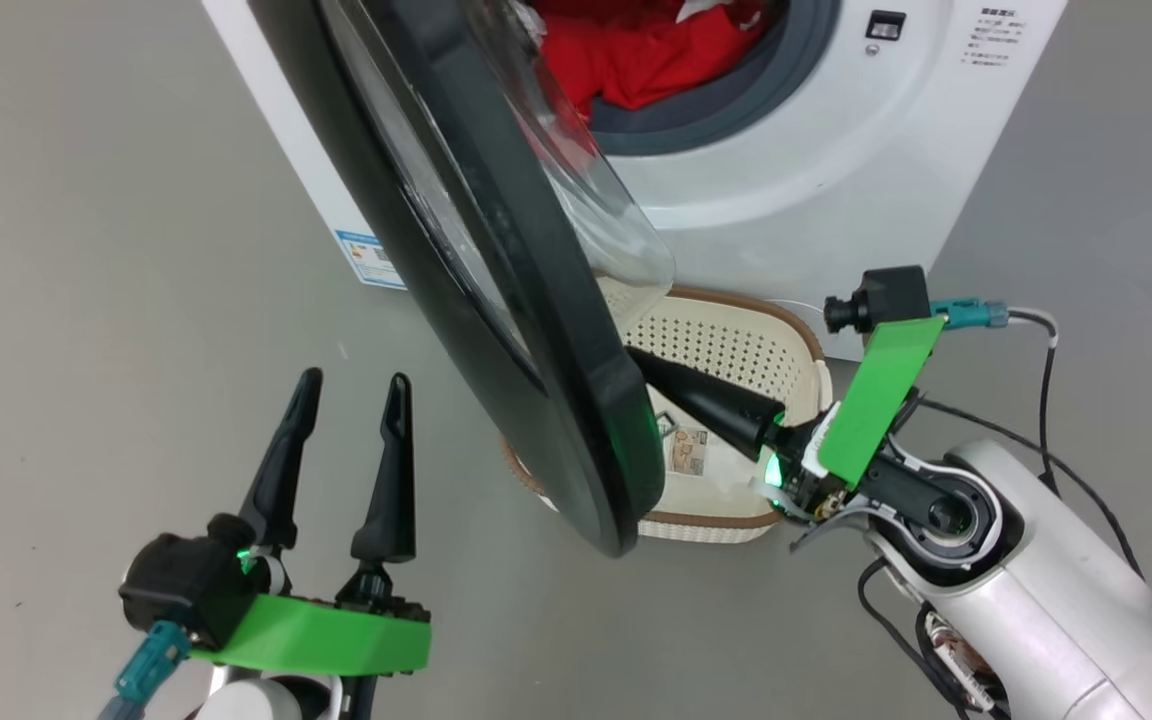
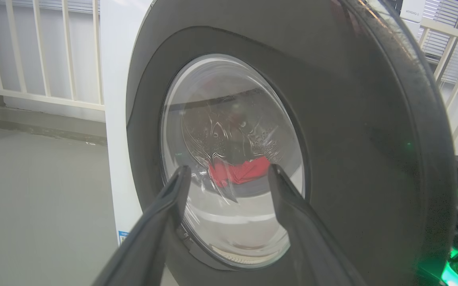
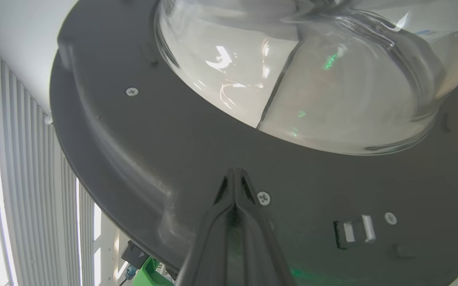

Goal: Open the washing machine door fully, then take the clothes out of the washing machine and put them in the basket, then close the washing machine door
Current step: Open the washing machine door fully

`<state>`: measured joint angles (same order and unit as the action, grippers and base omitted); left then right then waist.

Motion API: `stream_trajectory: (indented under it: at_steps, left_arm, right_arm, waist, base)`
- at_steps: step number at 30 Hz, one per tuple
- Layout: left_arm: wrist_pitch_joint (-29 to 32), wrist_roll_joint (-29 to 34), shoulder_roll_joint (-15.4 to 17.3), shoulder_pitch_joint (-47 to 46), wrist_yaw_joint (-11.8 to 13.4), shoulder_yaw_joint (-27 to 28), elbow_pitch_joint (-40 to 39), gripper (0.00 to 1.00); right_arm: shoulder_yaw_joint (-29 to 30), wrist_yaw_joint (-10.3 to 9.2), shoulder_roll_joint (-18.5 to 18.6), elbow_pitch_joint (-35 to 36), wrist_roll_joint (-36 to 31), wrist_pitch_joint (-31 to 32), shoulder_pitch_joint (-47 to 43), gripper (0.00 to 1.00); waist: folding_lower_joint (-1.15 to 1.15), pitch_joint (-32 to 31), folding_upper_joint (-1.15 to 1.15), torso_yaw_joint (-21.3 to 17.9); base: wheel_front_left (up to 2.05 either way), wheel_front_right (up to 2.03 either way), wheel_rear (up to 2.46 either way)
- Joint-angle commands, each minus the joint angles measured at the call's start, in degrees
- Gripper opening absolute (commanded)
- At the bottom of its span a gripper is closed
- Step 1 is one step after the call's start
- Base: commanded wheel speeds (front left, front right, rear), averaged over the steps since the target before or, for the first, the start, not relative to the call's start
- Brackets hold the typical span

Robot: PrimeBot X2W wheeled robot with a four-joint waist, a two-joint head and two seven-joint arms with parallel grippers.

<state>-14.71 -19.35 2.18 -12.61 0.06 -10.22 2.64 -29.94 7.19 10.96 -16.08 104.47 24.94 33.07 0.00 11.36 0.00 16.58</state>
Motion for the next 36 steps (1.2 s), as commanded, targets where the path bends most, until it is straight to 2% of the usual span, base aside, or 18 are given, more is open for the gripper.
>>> stream_trajectory:
  at_steps: [1,18,36]
  left_arm:
    - [-0.3,-0.4,0.7,0.2,0.5,1.6,-1.4,1.0]
    - [-0.3,-1.1,0.7,1.2,1.1,1.8,-1.2,1.0]
    - [-0.3,-2.0,0.7,1.9,1.6,0.9,0.3,1.0]
  right_arm:
    - [-1.2,0.3,-0.7,2.1,0.6,-0.4,-1.0,0.0]
    - [-8.7,0.3,3.0,5.8,7.4,-6.1,-2.5,0.0]
    - [-17.1,0.3,7.1,8.7,13.7,-12.0,0.8,0.0]
  waist:
    - [0.0,-0.3,0.0,0.5]
    - [0.0,-1.7,0.0,4.4]
    - [0.0,-2.6,0.0,8.4]
  base:
    - [0.0,0.0,0.0]
    - [0.0,0.0,0.0]
    - [0.0,0.0,0.0]
